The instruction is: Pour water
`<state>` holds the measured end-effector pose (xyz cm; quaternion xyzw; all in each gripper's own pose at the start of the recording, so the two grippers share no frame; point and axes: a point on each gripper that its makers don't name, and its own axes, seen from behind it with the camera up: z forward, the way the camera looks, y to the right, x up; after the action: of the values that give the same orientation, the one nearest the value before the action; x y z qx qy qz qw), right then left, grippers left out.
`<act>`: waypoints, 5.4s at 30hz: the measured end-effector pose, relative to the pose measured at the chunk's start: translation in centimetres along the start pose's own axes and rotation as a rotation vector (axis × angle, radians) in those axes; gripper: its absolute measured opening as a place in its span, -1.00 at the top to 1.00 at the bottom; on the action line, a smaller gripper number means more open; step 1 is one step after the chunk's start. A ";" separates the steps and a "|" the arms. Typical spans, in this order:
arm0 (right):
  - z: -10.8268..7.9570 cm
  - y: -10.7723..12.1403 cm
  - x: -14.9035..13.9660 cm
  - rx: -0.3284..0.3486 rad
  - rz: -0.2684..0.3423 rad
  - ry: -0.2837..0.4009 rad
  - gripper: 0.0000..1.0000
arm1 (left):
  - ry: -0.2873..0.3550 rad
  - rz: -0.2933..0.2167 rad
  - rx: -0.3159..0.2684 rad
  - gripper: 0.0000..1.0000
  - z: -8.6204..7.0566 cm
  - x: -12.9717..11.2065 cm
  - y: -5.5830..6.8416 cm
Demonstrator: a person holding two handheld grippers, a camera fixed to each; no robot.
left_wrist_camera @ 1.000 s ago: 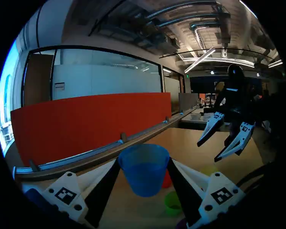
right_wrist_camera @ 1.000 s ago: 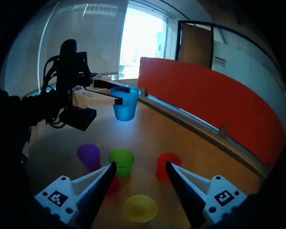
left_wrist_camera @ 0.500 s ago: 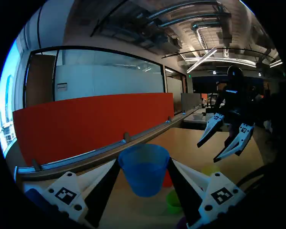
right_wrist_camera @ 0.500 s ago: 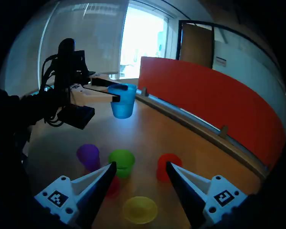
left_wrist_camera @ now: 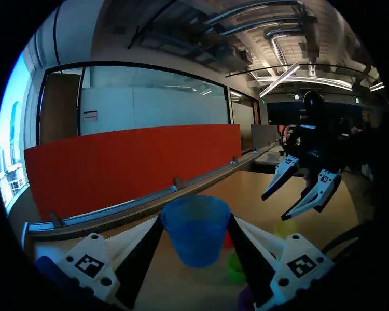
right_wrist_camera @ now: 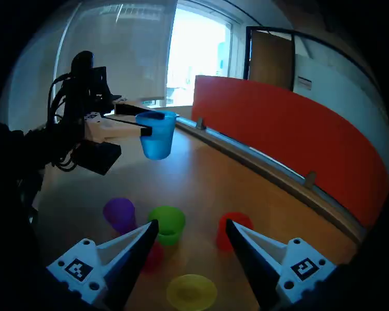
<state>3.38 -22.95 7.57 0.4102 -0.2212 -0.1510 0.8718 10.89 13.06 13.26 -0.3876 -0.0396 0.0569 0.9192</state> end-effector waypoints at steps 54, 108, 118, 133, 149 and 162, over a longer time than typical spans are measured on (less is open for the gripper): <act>8.0 -3.8 -3.0 0.150 -0.078 -0.169 -1.00 | 0.067 0.013 0.065 -0.72 -9.3 2.1 2.5; 9.8 -4.6 -5.6 0.151 -0.112 -0.462 -1.00 | 0.087 -0.012 0.080 -0.72 -11.8 0.9 1.7; 10.0 -4.8 -5.6 0.148 -0.085 -0.459 -0.91 | 0.087 -0.013 0.080 -0.72 -11.8 0.7 1.7; 8.7 -4.8 -3.5 0.139 -0.053 -0.380 -0.90 | 0.084 -0.014 0.081 -0.72 -11.6 0.9 2.1; 4.4 -5.3 -0.3 0.099 -0.054 -0.266 -0.90 | 0.078 -0.017 0.084 -0.72 -12.4 1.6 3.7; 1.1 -5.2 1.3 0.064 -0.023 -0.137 -0.90 | 0.061 -0.027 0.098 -0.72 -13.4 1.6 4.9</act>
<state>3.47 -27.46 4.51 0.4292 -0.2804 -0.1816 0.8391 13.69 7.18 0.52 -0.3432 -0.0142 0.0345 0.9385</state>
